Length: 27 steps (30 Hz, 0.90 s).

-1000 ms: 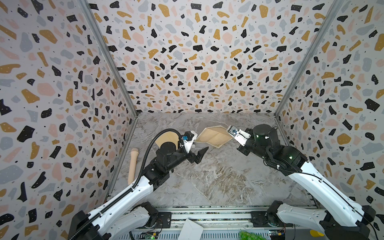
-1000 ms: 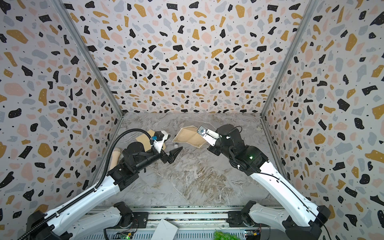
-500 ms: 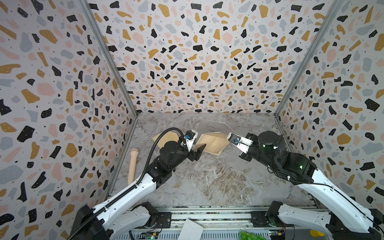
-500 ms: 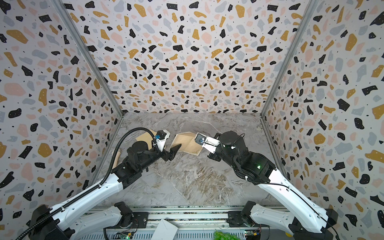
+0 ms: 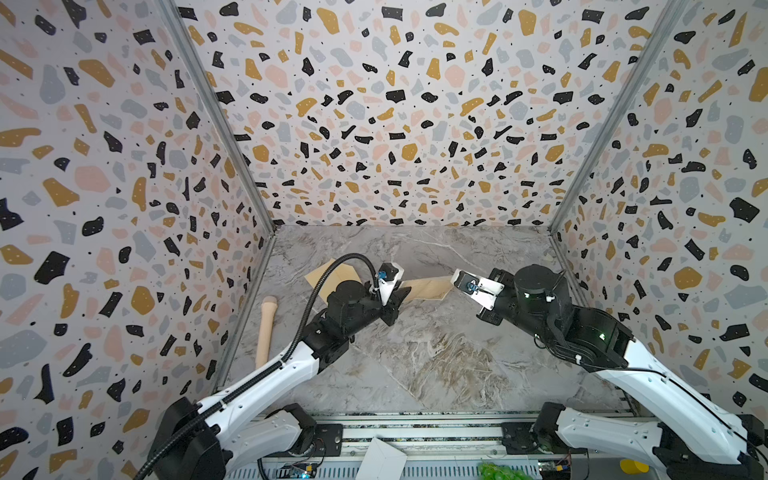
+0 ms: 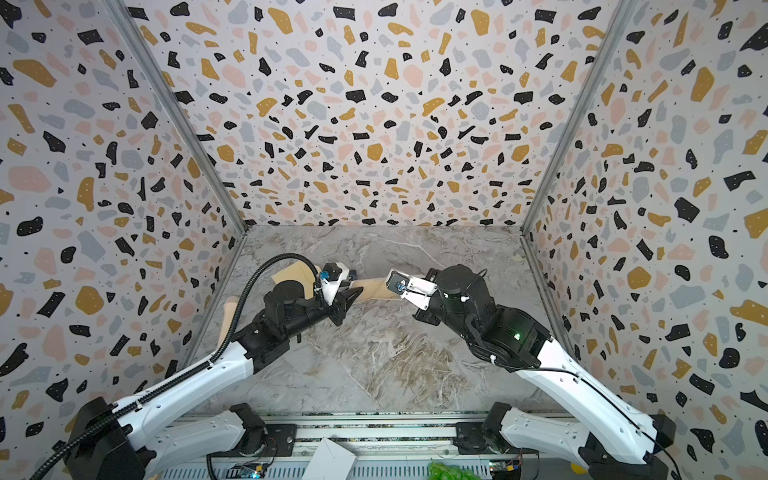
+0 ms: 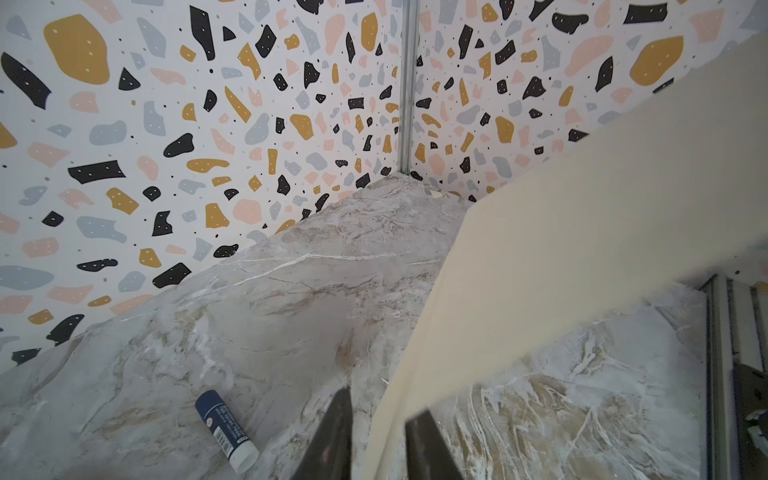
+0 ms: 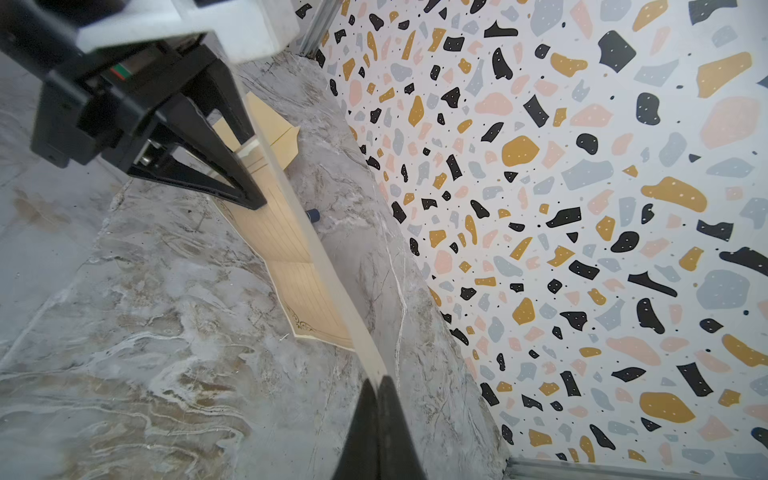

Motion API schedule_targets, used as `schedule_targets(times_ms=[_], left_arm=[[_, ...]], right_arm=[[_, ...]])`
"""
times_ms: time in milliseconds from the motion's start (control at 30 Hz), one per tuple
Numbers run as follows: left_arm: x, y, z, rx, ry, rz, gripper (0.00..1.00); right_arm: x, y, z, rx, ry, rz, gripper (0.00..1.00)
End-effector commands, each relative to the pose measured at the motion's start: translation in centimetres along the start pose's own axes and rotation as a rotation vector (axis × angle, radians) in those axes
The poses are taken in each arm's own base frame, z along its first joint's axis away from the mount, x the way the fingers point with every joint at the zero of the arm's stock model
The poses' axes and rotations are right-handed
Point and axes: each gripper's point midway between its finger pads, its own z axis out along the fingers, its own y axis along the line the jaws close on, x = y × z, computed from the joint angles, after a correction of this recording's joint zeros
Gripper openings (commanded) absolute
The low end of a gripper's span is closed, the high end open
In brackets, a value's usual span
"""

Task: Place the letter into the envelope and seal it
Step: 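Grasp the letter's edge with the left gripper beside the right gripper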

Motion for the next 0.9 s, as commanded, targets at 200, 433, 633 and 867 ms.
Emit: schedule_targets(times_ms=[200, 433, 633, 867], left_arm=[[-3.5, 0.3, -0.6, -0.024, -0.103, -0.036, 0.0], [-4.9, 1.3, -2.9, -0.108, -0.182, 0.044, 0.0], [-5.2, -1.9, -3.6, 0.055, -0.236, 0.144, 0.0], [-3.6, -4.7, -3.7, 0.21, -0.178, 0.268, 0.0]], right_arm=[[-0.5, -0.1, -1.6, 0.024, -0.037, 0.001, 0.23], [-1.9, 1.8, -5.6, -0.135, -0.159, 0.11, 0.72], [-3.4, 2.4, -5.1, -0.175, -0.222, 0.085, 0.75], [-5.1, 3.7, -2.0, -0.243, -0.212, 0.014, 0.75]])
